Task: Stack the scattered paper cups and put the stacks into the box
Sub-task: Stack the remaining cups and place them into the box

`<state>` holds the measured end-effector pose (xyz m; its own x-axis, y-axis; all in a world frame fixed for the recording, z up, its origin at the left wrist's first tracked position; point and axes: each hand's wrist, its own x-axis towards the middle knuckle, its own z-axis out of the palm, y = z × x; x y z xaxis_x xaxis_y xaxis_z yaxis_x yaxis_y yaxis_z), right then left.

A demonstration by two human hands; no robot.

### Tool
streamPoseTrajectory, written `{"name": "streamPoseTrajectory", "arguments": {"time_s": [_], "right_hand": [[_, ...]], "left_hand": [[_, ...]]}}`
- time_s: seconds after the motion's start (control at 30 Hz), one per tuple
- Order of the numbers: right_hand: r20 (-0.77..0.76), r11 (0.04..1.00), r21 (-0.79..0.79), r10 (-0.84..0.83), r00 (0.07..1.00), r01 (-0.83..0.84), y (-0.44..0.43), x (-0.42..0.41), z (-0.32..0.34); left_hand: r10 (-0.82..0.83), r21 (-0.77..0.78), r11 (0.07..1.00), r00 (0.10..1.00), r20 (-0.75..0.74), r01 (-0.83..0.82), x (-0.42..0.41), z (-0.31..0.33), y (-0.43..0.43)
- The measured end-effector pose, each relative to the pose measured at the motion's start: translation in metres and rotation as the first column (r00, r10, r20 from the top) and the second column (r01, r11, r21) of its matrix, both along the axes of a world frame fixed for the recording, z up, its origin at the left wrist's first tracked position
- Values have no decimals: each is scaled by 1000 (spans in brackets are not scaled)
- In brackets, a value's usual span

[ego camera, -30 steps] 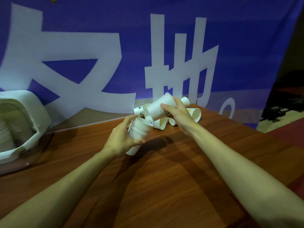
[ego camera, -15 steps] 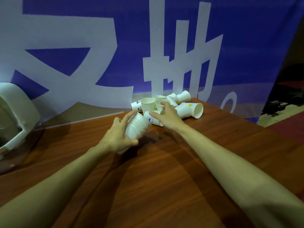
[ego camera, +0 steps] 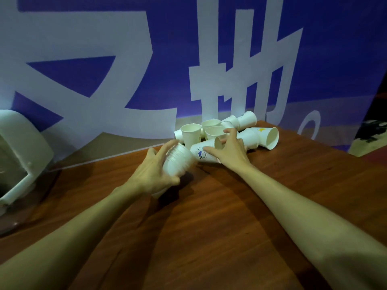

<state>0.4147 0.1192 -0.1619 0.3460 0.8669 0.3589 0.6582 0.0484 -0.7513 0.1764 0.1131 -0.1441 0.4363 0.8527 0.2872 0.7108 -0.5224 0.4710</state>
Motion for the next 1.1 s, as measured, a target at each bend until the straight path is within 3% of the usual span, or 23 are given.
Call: {"name": "streamPoseTrajectory", "arguments": {"time_s": [0.17,0.23,0.33,0.43,0.6,0.7,0.83,0.97,1.1], "right_hand": [[-365,988,147,92,927,-41,-35,-4,44],[-432,979,192,143,890,-64,-46,-11,57],[-344,963,199,242,907,-182,-61,-31,70],[-194,937,112,348,917,-332,-70,-55,75],[-128,823,-105,545,829,-558,-79,-84,79],[-109,877,-118,454,884,-465,-66,-75,80],[87,989,-82,132,987,-125,-24,-44,64],[354,990,-58,-99,930,127,14,-11,46],[379,972,-163,-95,921,167,49,0,26]], "left_hand": [[41,-25,999,999,-30,-41,-11,9,-14],[38,-3,999,999,-30,-38,-14,17,-25],[26,33,999,1000,5,-26,-17,26,-44],[1,49,999,999,34,-3,-17,31,-59],[-42,46,998,995,95,38,-14,30,-63],[-17,45,999,992,125,11,-17,24,-52],[47,74,995,964,261,-69,-19,10,-31],[93,47,992,926,365,-118,-16,3,-7],[71,35,995,926,371,-91,-11,0,8]]}}
